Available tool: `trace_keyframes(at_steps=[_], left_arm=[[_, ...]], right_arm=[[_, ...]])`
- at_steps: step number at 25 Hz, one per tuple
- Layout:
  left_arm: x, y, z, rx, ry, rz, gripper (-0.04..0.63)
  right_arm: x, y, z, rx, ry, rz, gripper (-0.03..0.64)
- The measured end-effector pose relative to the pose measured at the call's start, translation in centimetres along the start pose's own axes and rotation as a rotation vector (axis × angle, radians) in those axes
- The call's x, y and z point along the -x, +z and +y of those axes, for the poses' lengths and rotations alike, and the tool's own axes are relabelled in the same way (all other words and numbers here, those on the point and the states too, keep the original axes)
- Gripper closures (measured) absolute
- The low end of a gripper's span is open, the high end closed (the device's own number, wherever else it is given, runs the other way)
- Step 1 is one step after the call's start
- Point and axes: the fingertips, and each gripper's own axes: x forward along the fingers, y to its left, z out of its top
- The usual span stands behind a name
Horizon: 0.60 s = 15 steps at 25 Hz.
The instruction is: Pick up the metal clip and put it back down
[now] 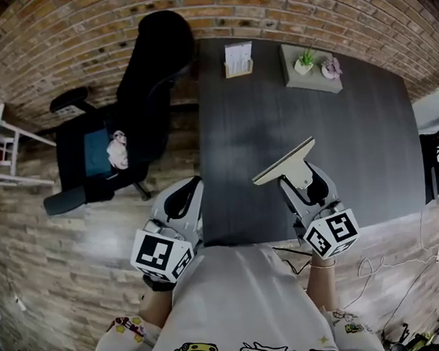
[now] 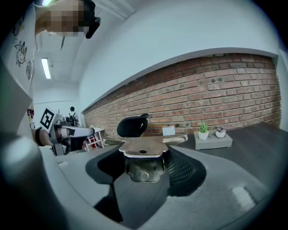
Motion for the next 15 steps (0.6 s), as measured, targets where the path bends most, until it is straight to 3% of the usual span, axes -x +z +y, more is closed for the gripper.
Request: trace_keyframes(at_steps=[15], left_arm=[[1.0,-3.2,0.6,0.070,0.077,0.082,0.595]], right_arm=[[-5.1,-6.9,1.9,-0.068,0.149,0.211,0.333]])
